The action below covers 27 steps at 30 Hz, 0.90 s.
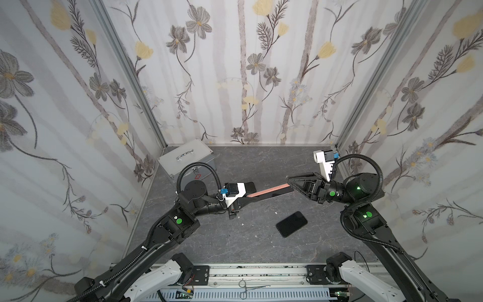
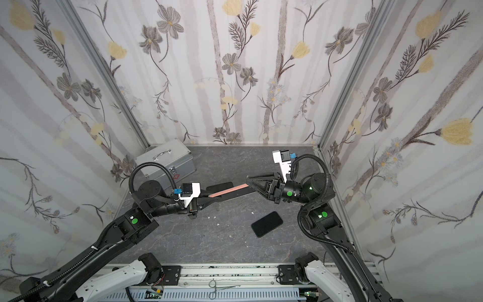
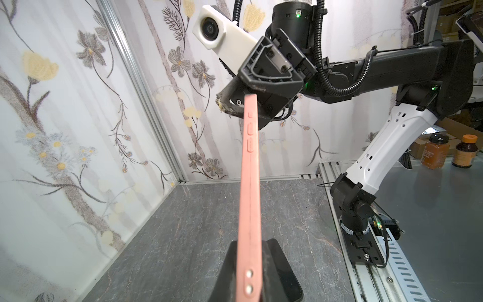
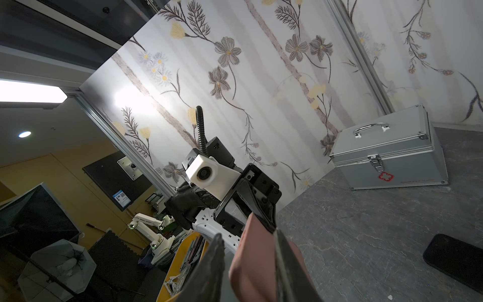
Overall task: Take the phone out of the phone case
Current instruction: Remove the phone case from the phone.
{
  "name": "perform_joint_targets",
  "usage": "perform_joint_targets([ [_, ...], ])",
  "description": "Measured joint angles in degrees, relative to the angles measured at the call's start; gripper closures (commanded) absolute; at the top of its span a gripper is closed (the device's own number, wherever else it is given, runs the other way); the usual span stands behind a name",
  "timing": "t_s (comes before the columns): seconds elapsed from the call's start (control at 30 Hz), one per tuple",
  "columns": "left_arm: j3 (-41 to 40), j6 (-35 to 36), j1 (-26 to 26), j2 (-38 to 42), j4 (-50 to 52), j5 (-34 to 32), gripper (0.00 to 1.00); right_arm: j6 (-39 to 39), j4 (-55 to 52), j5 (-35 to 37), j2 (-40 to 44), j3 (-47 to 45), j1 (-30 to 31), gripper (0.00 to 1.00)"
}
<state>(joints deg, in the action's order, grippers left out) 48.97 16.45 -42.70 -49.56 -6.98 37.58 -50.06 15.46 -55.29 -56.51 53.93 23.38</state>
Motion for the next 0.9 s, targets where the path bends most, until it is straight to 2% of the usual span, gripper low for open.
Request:
perform_joint_targets([
  [0.07,-0.7,-0.4,0.0,0.6,-0.3,-0.3,1.0,1.9,-0.7,1.1,1.2,1.5,-0.9,0.34],
  [0.17,-1.5,-1.5,0.0,1.3,-0.4,-0.4,1.0,6.3,-1.8,1.7,2.6,3.4,-2.1,0.25],
  [0.4,-1.7,-2.8,0.0,1.6,-0.8,1.6,1.0,19.1,-10.7,-0.9,1.0,6.4,-2.9,0.17],
  [0.53,-1.9,-3.4,-0.2,2.3,-1.7,2.6,1.0,21.5,-13.2,-2.8,-0.2,6.4,-2.9,0.18],
  [0.9,-2.4,-4.5,-0.4,3.0,-2.7,3.0,1.0,21.9,-13.4,-5.7,-2.1,6.4,0.1,0.31],
])
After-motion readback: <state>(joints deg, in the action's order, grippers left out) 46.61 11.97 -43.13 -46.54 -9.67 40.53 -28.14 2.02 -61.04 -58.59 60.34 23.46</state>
